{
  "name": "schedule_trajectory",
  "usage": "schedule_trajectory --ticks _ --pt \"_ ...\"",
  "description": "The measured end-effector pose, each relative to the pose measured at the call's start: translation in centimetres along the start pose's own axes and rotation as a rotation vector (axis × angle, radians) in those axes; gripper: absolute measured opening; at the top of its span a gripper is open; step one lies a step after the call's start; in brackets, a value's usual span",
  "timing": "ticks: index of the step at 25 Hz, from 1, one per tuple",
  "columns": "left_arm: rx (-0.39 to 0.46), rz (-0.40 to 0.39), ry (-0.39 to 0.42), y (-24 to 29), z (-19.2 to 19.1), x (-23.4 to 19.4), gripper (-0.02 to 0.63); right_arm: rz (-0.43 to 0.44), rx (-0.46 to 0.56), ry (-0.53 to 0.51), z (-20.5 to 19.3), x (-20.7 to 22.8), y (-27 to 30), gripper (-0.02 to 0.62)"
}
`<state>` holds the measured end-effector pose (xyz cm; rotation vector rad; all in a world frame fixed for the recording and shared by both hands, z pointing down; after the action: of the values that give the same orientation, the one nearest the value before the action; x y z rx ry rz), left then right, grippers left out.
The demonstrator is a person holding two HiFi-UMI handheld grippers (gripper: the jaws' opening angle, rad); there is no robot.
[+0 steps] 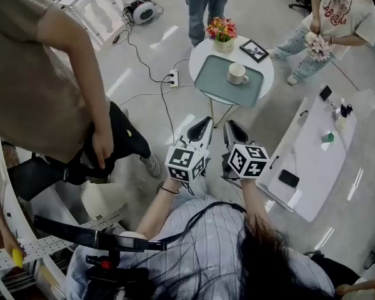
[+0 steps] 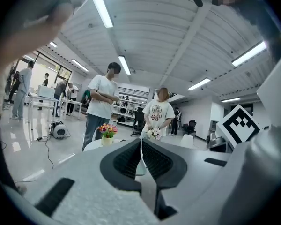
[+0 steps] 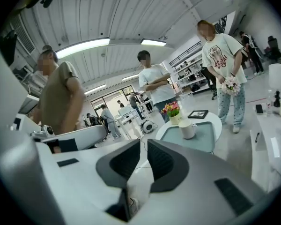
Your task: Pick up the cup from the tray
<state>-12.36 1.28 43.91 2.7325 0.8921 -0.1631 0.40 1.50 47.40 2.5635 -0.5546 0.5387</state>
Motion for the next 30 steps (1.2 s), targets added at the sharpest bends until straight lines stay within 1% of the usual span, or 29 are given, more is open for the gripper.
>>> schedule_trajectory --ticks 3,5,10,14,20,26,30 --pt "-0.013 -0.037 0.015 1.4 0.1 -1.7 0.023 -0.046 0.001 0.001 0.3 0.2 1.6 0.057" --pt "-0.019 -0.061 0.008 2.1 0.1 -2.6 0.023 -0.068 0.010 0.011 0.5 0.3 2.4 0.057" --pt "-0.034 -0.072 -0.048 3.6 -0.2 -5.2 0.023 -0.109 -0.006 -0.006 0.8 0.2 4.0 0.057" --pt "-0.046 -0.088 -0.079 5.4 -0.3 -5.8 0.023 -0.129 -0.008 0.013 1.5 1.2 4.5 0.057" --pt "-0.067 -0.111 -0.069 8.3 -0.5 -6.3 0.023 -0.121 -0.011 0.032 2.6 3.6 6.7 0.057" --pt "-0.066 -0.094 -0.064 12.4 0.3 -7.9 0.023 -0.093 -0.028 0.031 4.9 6.4 10.3 0.057" --pt "-0.064 -0.076 -0.080 15.6 0.8 -8.6 0.023 -0.070 -0.059 0.038 6.2 8.9 12.5 0.057"
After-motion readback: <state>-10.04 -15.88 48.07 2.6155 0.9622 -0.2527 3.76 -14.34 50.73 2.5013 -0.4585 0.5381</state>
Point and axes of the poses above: the fingertips, and each gripper's own axes: y forward along the fingers, x to its right, z out of its top, the point moved 6 cm from there along -y, backward along the fingers, and after that the axes turned 3 degrees about -x, right-handed, at the moved point
